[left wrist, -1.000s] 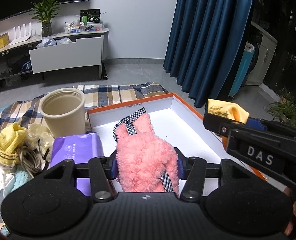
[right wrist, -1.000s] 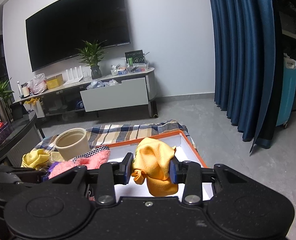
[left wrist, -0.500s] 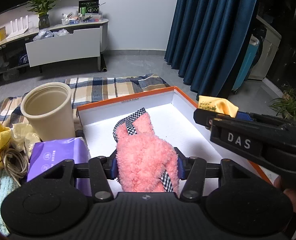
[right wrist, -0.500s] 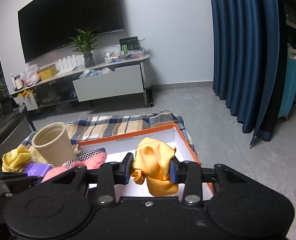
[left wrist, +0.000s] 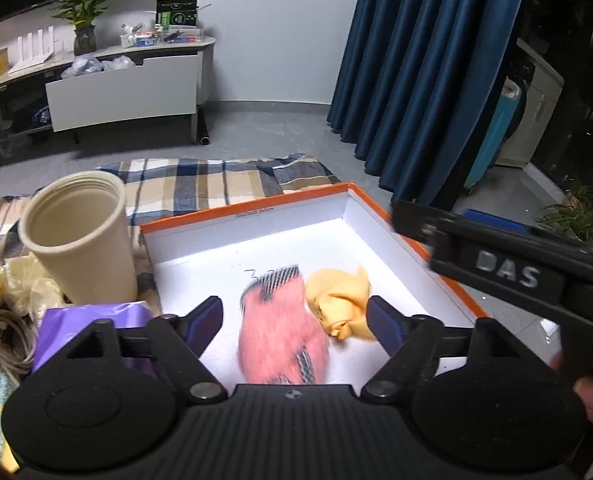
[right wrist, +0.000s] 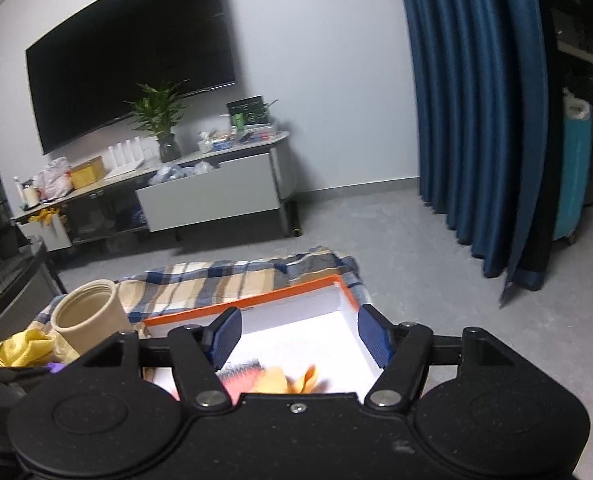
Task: Organize soft objects
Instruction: 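Open both grippers to drop the plush and cloth into the box, then withdraw both open grippers from the box back toward the pile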
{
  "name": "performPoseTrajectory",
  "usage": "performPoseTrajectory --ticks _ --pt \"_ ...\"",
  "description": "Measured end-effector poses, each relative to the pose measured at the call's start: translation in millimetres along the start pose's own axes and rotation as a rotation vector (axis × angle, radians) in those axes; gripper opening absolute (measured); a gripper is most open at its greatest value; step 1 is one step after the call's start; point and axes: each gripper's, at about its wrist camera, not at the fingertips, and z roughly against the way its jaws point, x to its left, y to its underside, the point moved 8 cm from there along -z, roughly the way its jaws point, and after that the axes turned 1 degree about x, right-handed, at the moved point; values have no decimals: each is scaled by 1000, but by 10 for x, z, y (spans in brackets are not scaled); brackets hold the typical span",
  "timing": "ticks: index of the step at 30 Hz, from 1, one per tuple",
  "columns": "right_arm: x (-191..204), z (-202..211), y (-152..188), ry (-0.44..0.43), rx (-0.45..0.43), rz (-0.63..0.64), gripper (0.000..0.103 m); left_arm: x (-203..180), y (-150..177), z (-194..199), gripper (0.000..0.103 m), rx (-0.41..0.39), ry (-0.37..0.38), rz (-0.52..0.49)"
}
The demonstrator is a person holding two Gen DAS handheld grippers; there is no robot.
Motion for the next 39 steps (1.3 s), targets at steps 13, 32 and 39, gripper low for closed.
performPoseTrajectory --ticks 13,32,39 --pt "109 546 90 44 1 16 84 85 42 377 95 0 -73 -8" --pt "696 954 151 2 -15 85 90 430 202 859 95 -29 -121 23" --pt "888 1012 211 -20 -5 96 90 578 289 976 95 -38 -127 39"
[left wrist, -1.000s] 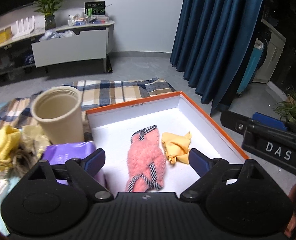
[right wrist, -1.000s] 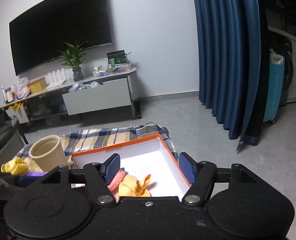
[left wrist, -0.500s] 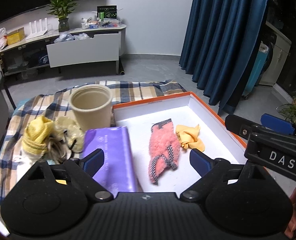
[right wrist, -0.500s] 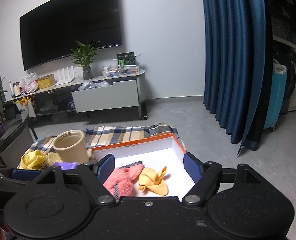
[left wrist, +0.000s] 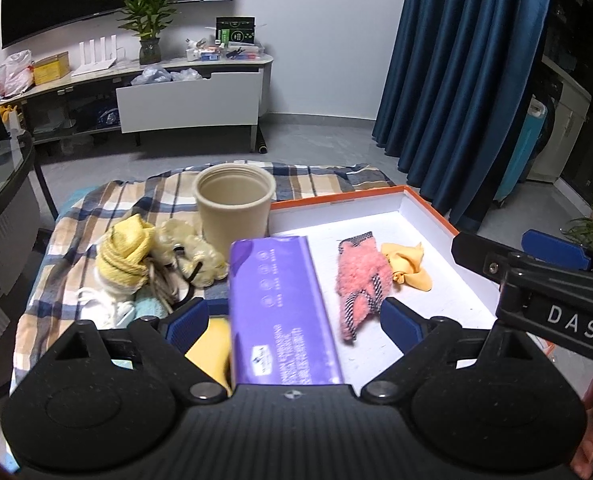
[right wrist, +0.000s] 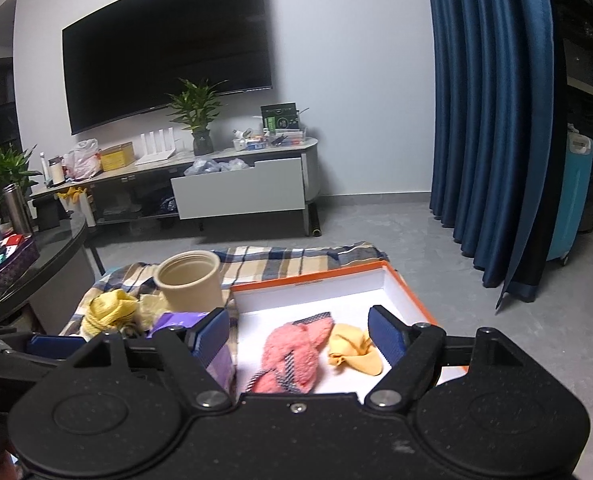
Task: Organize soft objects
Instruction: 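Withdraw both open grippers from the box back toward the pile, then grasp the dark navy cloth with the left gripper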
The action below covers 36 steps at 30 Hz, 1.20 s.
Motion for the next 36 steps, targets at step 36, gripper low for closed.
performPoseTrajectory --ticks 36 --pt "978 278 358 -242 5 96 90 1398 1026 245 99 74 -134 95"
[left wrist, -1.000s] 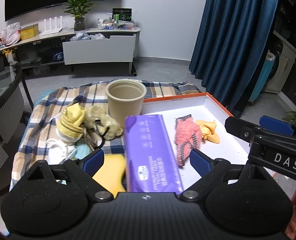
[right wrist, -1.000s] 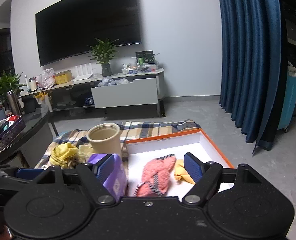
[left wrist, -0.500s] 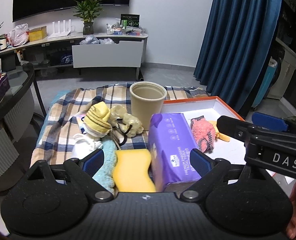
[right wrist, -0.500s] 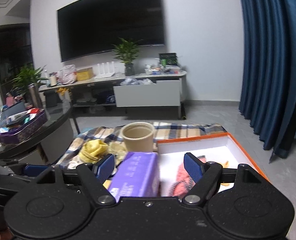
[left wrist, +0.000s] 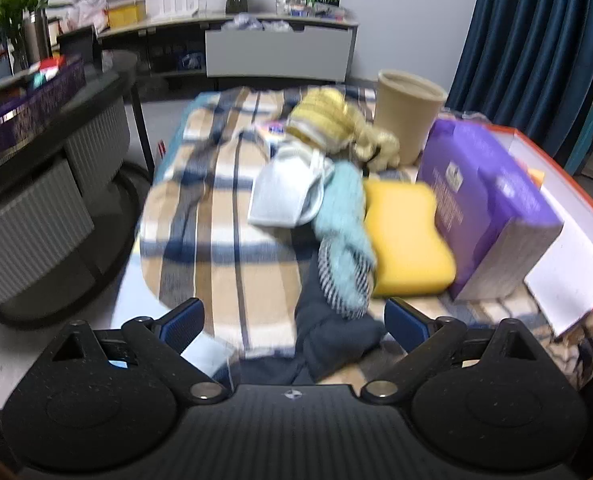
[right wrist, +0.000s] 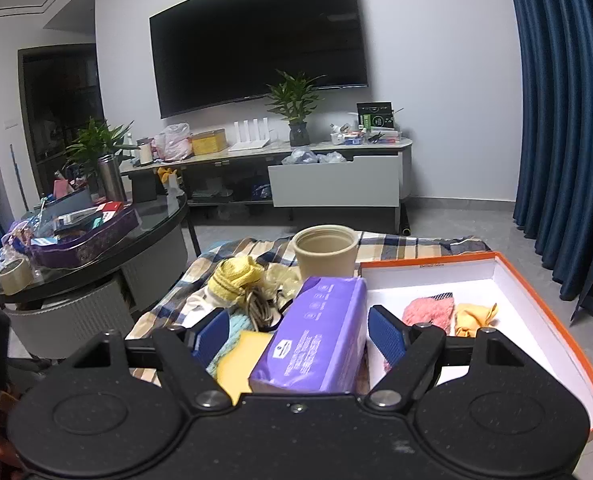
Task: Organize soft objects
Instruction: 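Grasp the dark navy cloth with the left gripper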
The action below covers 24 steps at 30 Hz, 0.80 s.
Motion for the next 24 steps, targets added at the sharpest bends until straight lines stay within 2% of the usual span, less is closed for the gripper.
performPoseTrajectory --ticks 5,14,17,21,24 --pt "31 13 69 -15 10 4 90 29 116 -110 99 37 20 -1" --pt "70 37 169 -44 24 20 90 21 344 -160 99 72 6 -114" --pt "118 26 191 -57 29 22 90 57 406 -163 95 66 -4 -133" --pt "201 8 183 -73 33 36 90 98 350 -220 94 47 3 -100" --pt "276 -11 191 -84 40 48 90 51 291 -256 92 14 2 -122"
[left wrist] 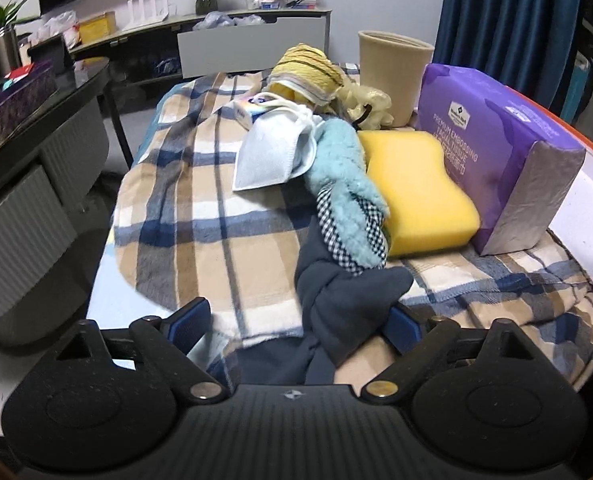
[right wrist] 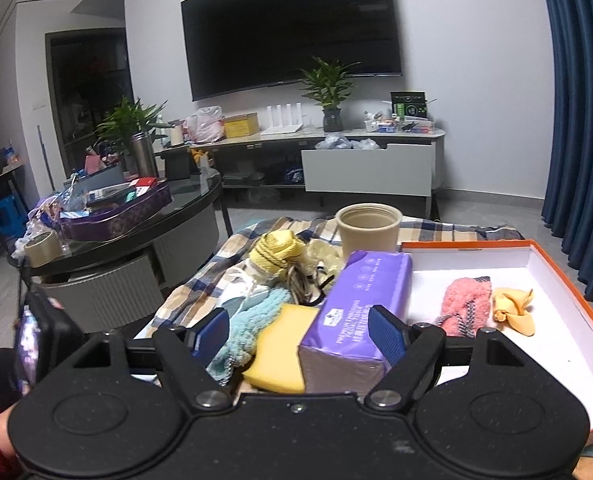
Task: Organize soft objects
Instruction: 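Grasp the dark navy cloth with the left gripper, then grasp the yellow knit hat with the right gripper while the left gripper lifts the navy cloth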
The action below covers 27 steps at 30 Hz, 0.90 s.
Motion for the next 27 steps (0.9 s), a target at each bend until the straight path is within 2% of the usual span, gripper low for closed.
performPoseTrajectory --ticks 3,4,5,6,7,12,15,23,27 --pt "104 -21 13 -13 8 21 90 -50 -27 -70 82 -9 1 -20" --pt "137 -28 19 -18 12 28 90 -65 -32 -94 70 -10 7 -24" --pt "181 -38 25 -25 16 36 90 -80 -41 -102 64 -20 11 -30" --pt "230 -49 30 -32 21 45 90 -97 -57 -109 50 -31 17 -36" --pt "272 -62 36 -39 25 52 90 -114 -69 -104 42 -39 31 -43" --pt "468 -169 60 -64 53 88 90 -167 -59 37 41 -50 87 -74" --pt "560 -270 82 -67 69 111 90 -81 -43 168 41 -81 89 -57" --pt "820 -774 51 -59 99 151 90 567 -287 391 41 -172 16 183" --pt "860 -1115 -59 -22 102 100 90 795 -476 371 41 -196 -21 249"
